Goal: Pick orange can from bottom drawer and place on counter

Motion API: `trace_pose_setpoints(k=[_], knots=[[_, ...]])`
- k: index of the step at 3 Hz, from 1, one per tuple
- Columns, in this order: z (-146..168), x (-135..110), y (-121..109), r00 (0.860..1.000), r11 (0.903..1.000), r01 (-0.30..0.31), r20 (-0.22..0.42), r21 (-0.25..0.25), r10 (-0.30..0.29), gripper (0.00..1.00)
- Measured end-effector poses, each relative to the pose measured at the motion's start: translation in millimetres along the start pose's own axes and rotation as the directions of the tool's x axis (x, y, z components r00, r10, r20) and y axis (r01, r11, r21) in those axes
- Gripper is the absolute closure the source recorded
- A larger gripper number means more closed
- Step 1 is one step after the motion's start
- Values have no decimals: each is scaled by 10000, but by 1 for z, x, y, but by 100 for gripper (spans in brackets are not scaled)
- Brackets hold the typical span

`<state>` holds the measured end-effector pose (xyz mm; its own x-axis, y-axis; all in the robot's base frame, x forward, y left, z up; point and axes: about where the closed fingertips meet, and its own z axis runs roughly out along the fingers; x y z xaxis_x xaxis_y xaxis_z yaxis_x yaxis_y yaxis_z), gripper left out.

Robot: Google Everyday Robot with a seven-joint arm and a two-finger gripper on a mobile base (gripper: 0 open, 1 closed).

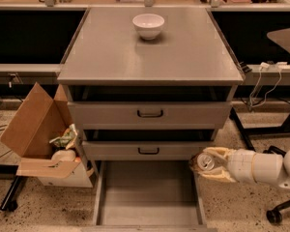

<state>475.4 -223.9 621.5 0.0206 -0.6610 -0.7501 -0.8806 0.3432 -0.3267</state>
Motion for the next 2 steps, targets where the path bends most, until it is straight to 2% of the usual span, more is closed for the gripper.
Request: trace_pose_setpoints(k=[1,2], knots=[[-27,-47,-46,9998,9996,144,-158,242,-141,100],[-63,-110,-84,9959,9959,719,-585,553,-687,100]])
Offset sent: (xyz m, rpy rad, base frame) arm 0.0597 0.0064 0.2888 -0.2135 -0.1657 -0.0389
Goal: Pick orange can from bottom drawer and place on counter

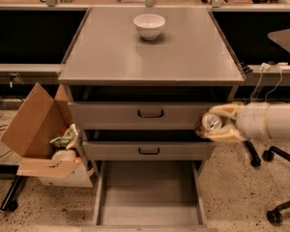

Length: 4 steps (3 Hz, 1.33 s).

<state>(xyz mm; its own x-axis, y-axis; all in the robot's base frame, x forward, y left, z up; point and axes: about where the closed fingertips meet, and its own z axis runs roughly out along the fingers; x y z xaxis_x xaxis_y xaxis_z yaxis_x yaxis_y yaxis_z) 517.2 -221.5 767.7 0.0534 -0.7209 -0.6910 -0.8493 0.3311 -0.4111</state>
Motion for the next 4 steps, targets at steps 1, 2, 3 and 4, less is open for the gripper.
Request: trace_pose_setpoints(k=[1,2,3,4], knots=[[-38,-52,-29,9954,9941,914,-350,588,-894,100],[-46,-62,-34,9931,9912,1118,-421,712,-1090,100],[-48,-69,-40,9936,9912,1090,-395,757,-1062,100],[-56,-92,-60,9953,9939,922,-345,601,-902,100]])
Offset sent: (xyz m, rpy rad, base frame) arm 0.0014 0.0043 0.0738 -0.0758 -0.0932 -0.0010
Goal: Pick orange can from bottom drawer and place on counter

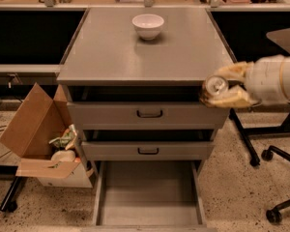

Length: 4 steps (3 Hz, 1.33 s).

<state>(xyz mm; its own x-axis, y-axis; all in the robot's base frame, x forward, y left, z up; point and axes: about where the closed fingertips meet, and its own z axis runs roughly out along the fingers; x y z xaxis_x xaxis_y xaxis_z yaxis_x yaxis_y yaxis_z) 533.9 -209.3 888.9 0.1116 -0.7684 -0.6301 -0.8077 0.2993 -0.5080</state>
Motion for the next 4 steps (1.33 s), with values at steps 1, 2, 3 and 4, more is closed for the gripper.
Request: trace_pose_setpoints(k=[1,2,3,4], knots=[[3,-43,-59,9981,9970,-466,371,-621,490,100],[16,-57,-96,9911,9919,-955,845,-841,1026,100],[39,-58,-131,9698,9768,-1961,1306,-863,2062,100],[66,-51,-156,9330,9412,-3262,1301,-881,3355,100]])
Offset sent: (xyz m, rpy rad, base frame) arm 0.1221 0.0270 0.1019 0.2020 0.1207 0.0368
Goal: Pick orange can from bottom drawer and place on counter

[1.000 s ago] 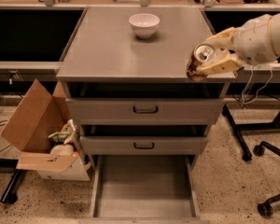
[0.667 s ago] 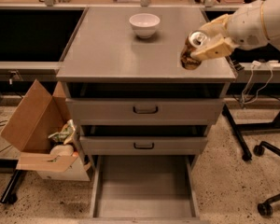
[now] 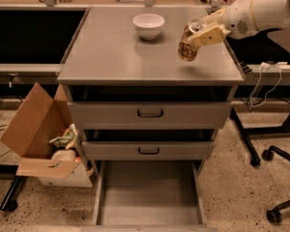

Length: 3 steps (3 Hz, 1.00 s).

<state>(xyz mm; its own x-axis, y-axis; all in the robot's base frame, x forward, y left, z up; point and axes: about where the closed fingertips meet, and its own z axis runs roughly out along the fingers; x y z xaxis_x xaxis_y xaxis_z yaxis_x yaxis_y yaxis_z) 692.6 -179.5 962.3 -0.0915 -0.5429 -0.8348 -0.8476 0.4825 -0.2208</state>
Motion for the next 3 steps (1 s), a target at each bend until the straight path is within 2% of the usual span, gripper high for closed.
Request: trace_pose_setpoints(k=[1,2,3], knots=[[0,0,0,10000,10000,23,0,-10,-23,100],[8,2,-13,9968,9969,-785,-157,103,786,100],[22,15,-37,9784,9802,-1940,-647,386,1962,100]])
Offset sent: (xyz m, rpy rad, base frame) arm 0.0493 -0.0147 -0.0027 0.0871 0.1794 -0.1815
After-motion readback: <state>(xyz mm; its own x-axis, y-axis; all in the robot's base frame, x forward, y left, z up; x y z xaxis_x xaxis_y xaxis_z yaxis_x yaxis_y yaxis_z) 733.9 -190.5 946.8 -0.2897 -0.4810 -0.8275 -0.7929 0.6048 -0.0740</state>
